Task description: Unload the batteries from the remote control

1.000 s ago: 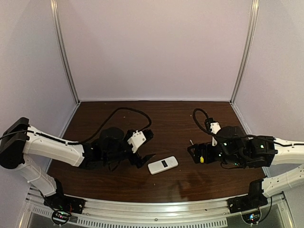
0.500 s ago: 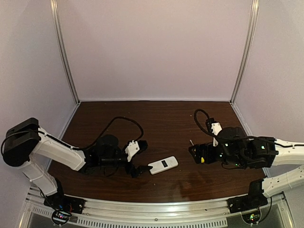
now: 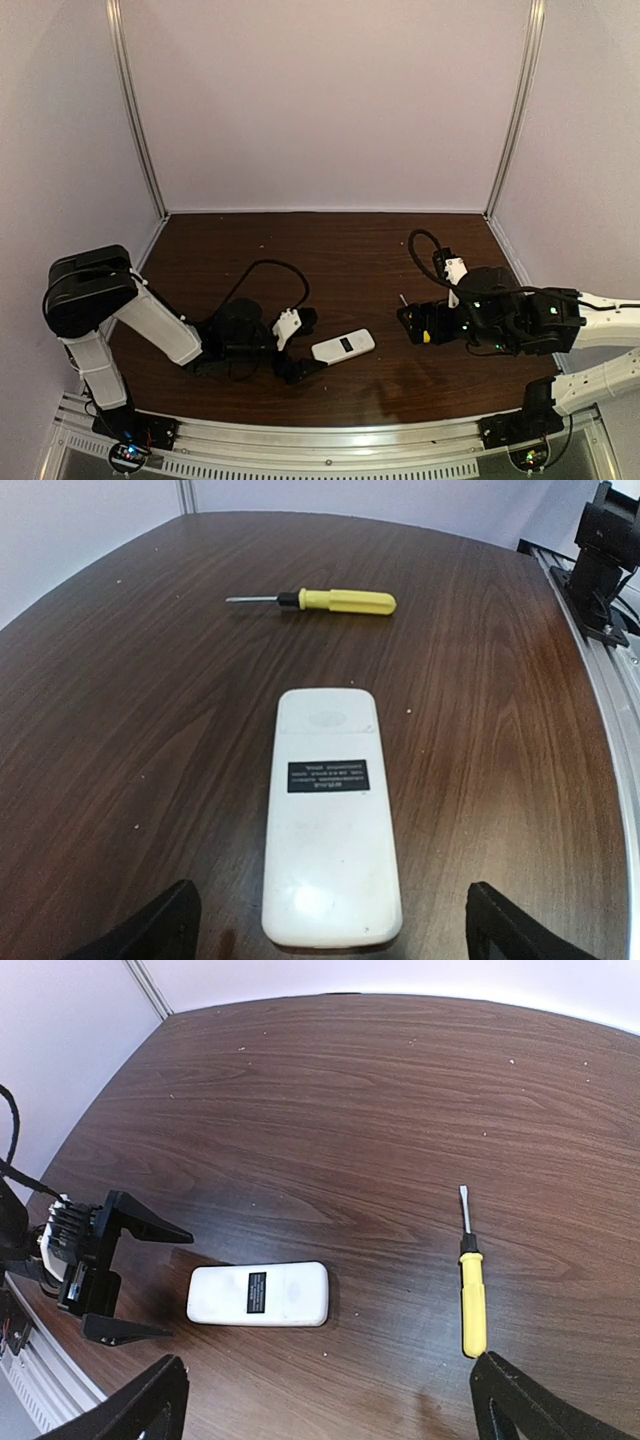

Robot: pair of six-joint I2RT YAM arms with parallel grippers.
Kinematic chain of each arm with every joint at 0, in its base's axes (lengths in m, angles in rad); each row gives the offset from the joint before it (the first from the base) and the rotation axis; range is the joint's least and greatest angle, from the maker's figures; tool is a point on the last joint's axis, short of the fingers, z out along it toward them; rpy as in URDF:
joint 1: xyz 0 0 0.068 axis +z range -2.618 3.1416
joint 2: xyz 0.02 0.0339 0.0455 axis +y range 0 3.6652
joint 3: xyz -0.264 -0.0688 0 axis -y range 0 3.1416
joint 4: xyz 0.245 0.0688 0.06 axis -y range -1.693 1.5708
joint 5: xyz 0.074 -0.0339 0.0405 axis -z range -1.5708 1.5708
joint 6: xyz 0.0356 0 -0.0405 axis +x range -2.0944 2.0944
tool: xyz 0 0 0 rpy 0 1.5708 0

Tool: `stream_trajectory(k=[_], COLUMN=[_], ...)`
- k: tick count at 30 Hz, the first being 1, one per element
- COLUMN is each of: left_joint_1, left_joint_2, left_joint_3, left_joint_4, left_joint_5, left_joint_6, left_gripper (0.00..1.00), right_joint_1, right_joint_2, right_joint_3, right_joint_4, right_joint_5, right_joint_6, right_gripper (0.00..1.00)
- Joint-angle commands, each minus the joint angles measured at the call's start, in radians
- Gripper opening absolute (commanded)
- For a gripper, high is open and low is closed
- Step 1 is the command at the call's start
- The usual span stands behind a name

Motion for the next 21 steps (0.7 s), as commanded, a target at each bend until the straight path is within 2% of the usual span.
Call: stream_trajectory(k=[1, 7, 21], left_joint_1=[0.005, 0.005, 0.003], left_joint_2=[0.057, 0.111, 0.194], left_joint_3=[0.000, 0.019, 0.070], left_joint_4=[0.125, 0.150, 0.171], left_joint_5=[0.026, 0.048, 0.044], left_joint_6=[-0.045, -0.058, -0.060], left_gripper=[0.95, 0.97, 0.96], right_joint_1=[-0.005, -0.005, -0.006], right_joint_2=[0.005, 0.015, 0.023], right_joint_3=[-0.012, -0.013, -0.013], right_joint_4=[0.010, 0.016, 0.023], right_joint_5=[0.011, 0.008, 0.002], right_joint_6=[-0.013, -0.015, -0.018], right_gripper=[1.00, 1.00, 1.00])
